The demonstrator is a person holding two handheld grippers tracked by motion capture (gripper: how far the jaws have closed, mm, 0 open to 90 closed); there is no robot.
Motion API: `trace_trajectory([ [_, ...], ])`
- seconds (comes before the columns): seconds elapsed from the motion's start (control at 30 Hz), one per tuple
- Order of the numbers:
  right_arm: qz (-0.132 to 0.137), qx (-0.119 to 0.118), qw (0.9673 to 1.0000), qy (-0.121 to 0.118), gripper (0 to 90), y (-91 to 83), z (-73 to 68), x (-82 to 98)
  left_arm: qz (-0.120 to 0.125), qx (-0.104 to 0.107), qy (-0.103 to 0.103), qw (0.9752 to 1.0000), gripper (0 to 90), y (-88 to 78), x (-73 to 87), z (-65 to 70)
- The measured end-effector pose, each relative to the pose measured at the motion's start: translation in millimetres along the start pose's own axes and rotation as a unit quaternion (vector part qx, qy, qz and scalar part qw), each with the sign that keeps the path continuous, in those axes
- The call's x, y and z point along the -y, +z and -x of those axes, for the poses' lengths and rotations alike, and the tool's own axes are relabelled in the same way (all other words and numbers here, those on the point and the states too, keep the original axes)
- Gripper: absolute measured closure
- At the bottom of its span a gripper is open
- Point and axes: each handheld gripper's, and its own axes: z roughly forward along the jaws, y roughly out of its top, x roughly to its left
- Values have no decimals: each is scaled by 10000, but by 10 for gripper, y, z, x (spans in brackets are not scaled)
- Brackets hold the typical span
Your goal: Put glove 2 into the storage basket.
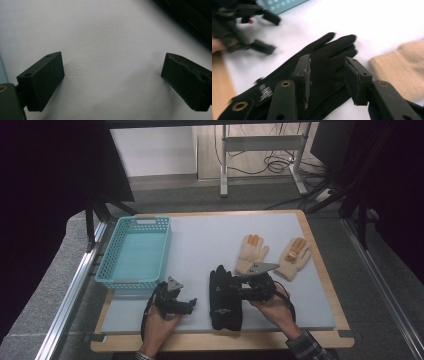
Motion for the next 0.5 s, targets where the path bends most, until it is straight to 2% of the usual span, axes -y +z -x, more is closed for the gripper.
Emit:
trace_trajectory([
  [0.07, -39, 56, 9999, 124, 562, 114, 94, -29, -6, -1, 24, 10000, 49, -1, -1, -3],
  [0.2, -102, -1, 9991, 417, 505, 408, 273, -80, -9, 2, 8, 10000, 49, -1, 0, -2],
  [0.27, -187, -3, 9985, 513, 526, 549, 337, -100, -9, 2, 10, 10000, 49, -1, 0, -2],
  [0.37, -338, -91, 9972, 665, 796, 679, 404, -93, -31, 4, 27, 10000, 49, -4, 0, -4],
  [0.4, -358, -66, 9973, 640, 842, 682, 404, -90, -31, 3, 26, 10000, 49, -4, 0, -4],
  [0.5, -309, -2, 9985, 452, 859, 587, 328, -105, -30, 5, 26, 10000, 49, -3, 0, -4],
])
